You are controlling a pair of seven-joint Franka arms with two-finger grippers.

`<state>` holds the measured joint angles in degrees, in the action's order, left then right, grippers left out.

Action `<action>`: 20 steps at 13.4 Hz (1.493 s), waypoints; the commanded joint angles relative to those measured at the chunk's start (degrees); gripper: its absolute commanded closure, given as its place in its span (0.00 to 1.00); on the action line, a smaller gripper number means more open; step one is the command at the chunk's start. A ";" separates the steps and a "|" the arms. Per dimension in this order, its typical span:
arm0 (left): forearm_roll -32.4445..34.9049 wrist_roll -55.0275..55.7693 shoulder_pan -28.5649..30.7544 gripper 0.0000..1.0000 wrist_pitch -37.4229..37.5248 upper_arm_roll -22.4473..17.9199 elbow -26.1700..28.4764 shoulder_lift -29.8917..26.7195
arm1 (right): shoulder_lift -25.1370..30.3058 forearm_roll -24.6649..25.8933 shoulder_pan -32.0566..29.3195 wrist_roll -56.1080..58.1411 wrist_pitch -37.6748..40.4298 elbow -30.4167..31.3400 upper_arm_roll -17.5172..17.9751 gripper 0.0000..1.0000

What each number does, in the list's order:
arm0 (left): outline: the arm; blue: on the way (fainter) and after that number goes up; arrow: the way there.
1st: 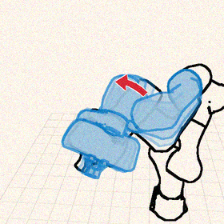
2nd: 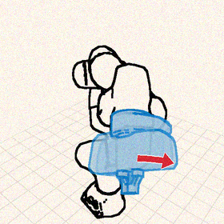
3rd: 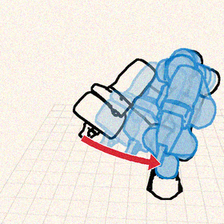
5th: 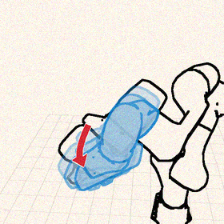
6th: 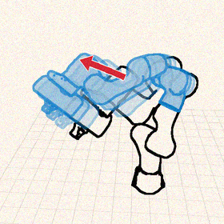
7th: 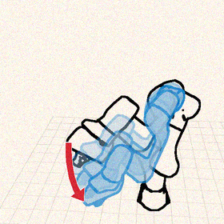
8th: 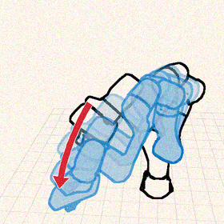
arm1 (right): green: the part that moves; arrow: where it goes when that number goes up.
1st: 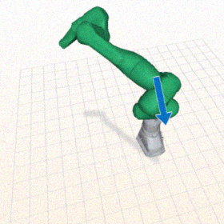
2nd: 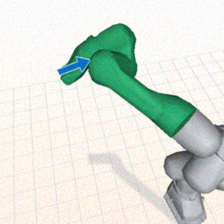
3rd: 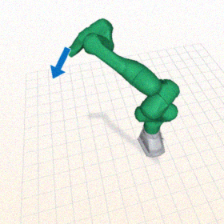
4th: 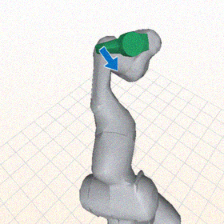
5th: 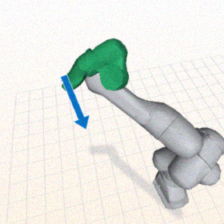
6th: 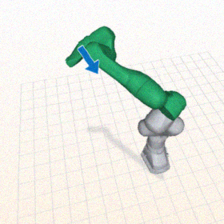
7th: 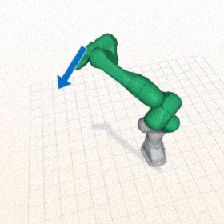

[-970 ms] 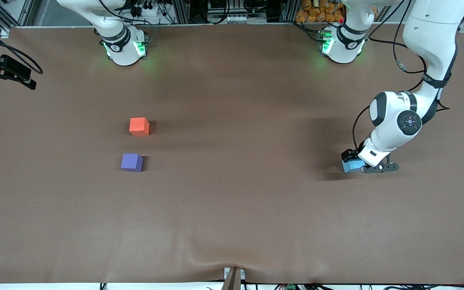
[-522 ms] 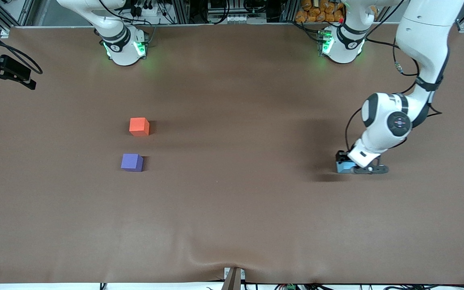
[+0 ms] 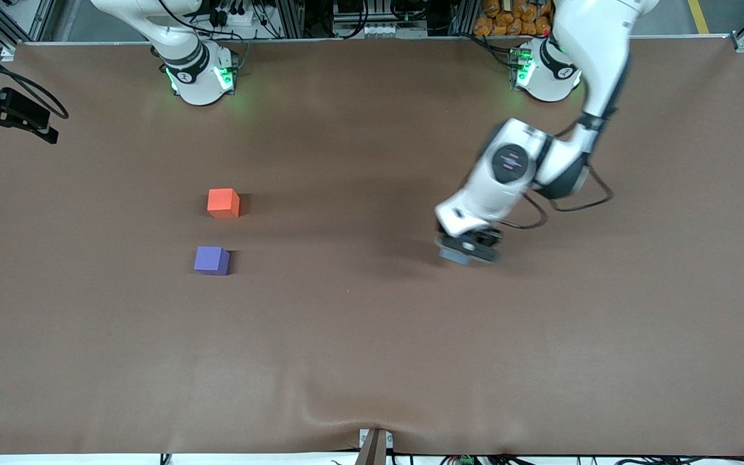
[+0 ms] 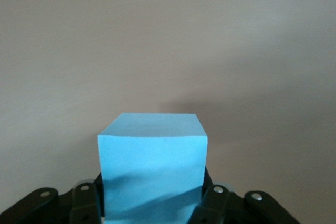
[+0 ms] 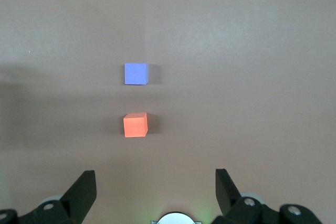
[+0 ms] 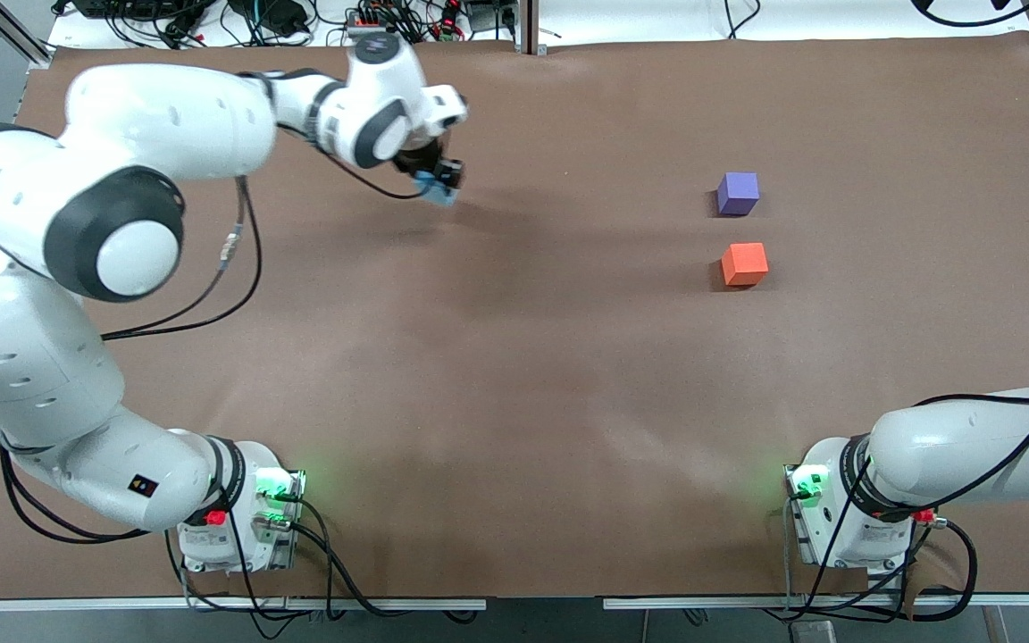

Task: Place blue block between orange and purple blocks
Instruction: 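Carry the light-blue cube with the left gripper toward the table middle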

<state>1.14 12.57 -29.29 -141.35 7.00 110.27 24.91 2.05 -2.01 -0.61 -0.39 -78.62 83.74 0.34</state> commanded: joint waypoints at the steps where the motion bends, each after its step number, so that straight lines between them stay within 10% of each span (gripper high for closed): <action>1: 0.18 -0.35 -6.63 1.00 1.25 -0.84 -12.49 10.29 | 0.06 -0.81 -0.62 -0.41 0.74 -0.69 0.27 0.00; 7: 0.18 3.33 -15.08 1.00 1.25 -1.63 -28.60 24.02 | 0.06 -0.72 -0.62 -0.41 0.66 -0.51 0.45 0.00; 16: -0.26 12.48 -22.56 1.00 0.03 -4.27 -38.01 29.83 | -3.18 0.16 2.09 -0.32 0.66 -1.04 0.27 0.00; 17: -0.26 13.53 -22.74 0.90 -1.20 -4.27 -38.02 30.02 | -3.37 0.16 2.54 -0.23 0.57 -0.95 0.27 0.00; 18: -0.18 15.71 -22.74 0.01 -1.38 -4.27 -37.76 29.84 | -4.41 0.16 2.71 -0.23 0.40 -0.86 0.27 0.00; 20: -0.17 17.40 -22.65 0.00 -0.78 -4.36 -37.76 28.97 | -6.80 0.25 4.21 -0.23 0.31 -0.95 0.27 0.00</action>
<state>1.14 28.12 -51.40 -142.38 3.63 74.33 53.64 -2.80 -1.99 2.38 -0.37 -78.52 83.84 0.83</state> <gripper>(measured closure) 0.225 0.000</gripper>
